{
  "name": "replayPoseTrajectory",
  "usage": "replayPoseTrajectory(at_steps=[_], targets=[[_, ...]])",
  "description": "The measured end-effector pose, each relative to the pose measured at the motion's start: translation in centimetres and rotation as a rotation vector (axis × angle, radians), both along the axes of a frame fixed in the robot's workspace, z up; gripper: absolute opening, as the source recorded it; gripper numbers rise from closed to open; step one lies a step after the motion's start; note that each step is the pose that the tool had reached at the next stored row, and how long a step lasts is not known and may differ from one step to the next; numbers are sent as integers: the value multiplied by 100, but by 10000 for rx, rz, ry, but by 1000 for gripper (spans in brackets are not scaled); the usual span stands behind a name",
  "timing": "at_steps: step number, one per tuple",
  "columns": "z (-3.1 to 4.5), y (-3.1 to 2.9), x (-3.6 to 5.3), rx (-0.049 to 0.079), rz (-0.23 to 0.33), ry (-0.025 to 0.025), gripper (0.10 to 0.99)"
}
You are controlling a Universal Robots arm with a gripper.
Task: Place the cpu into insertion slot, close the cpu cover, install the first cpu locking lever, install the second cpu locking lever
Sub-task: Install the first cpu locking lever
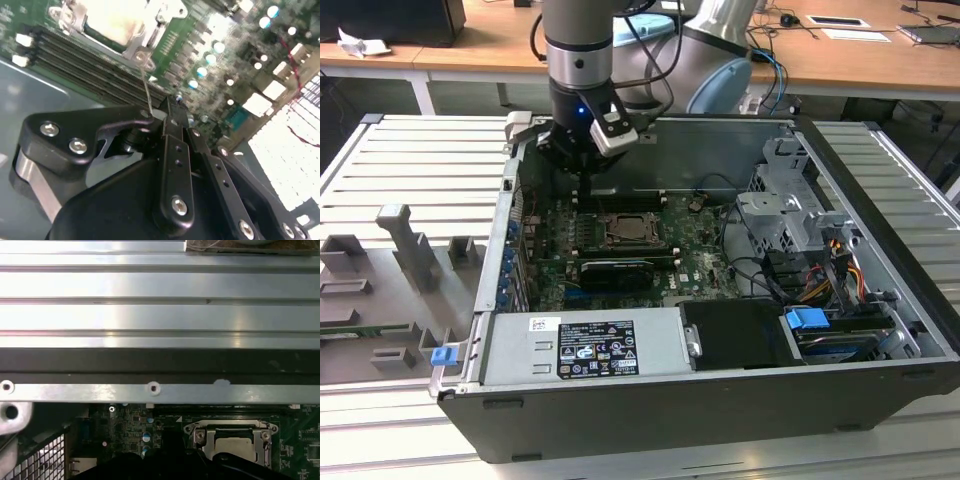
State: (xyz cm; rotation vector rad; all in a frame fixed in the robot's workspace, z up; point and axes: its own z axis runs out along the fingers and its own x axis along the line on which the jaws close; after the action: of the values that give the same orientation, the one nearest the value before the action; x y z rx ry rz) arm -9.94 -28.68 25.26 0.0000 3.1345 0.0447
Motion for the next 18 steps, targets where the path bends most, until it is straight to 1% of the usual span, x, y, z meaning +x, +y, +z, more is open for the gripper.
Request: replayPoseTrajectory(at_steps=[4,5,7,8,9,10,12,14,15,16,18], targets=[[-2,1,103,0,0,2,106],[-6,1,155,-1,0,2,106],[-10,1,217,-2,0,9,106],[-20,2,334,-5,-1,41,106],[-31,2,412,-6,1,54,106],[-40,2,458,-4,0,60,106],[-50,2,475,28,2,63,106],[-55,2,475,406,2,62,106],[-56,2,475,543,2,62,106],[-71,3,476,648,3,59,106],[-117,2,481,641,102,63,106]])
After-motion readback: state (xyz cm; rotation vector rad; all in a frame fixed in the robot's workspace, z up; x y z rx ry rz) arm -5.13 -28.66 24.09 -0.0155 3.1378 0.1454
